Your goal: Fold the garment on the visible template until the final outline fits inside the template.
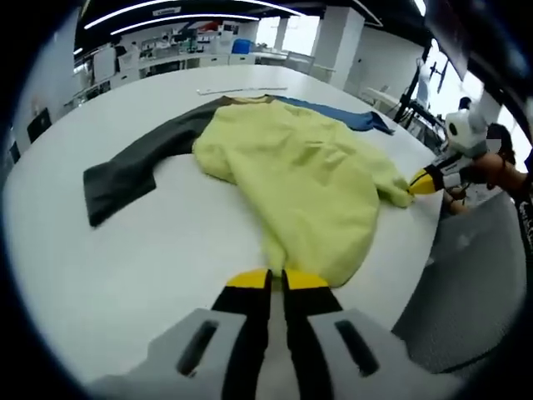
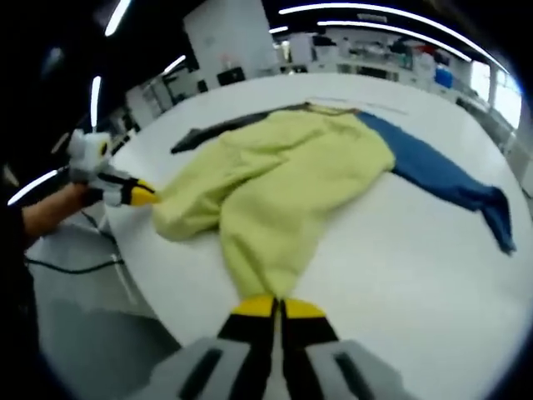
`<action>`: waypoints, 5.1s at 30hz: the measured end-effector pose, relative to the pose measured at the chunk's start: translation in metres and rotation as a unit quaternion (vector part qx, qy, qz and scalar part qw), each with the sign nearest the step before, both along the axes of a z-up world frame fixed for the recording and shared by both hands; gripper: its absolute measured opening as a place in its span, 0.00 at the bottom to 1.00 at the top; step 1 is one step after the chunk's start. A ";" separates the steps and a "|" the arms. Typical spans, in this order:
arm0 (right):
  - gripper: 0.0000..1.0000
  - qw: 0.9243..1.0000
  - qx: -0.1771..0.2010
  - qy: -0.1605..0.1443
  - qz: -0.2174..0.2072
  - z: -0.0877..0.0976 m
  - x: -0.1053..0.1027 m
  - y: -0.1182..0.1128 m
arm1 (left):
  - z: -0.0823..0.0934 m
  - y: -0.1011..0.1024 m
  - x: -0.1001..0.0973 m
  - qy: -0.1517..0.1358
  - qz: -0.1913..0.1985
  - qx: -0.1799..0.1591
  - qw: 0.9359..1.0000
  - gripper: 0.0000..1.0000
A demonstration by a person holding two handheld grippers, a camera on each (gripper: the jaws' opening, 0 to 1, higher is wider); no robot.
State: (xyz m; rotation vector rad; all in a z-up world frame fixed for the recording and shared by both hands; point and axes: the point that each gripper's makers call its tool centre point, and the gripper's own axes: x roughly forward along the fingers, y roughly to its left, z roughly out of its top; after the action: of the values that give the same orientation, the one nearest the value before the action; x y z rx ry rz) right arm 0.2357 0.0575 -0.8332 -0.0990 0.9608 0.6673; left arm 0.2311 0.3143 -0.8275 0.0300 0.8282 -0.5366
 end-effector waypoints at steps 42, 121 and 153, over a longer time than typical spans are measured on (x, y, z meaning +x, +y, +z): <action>0.00 0.994 -0.022 -0.014 -0.108 0.027 -0.002 -0.077 | 0.023 0.022 -0.013 0.038 0.099 -0.042 0.993 0.02; 0.00 0.992 -0.024 0.068 -0.108 -0.015 -0.027 -0.082 | -0.018 0.022 -0.050 0.163 0.068 0.022 0.984 0.00; 0.00 0.990 -0.029 0.077 -0.111 -0.011 -0.028 -0.083 | -0.016 0.027 -0.051 0.175 0.103 0.030 0.979 0.00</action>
State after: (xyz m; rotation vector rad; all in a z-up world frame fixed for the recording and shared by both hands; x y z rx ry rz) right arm 0.2078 -0.0260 -0.8447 0.0090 1.1220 0.4474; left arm 0.1800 0.3413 -0.8437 -0.0975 1.1764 -0.3239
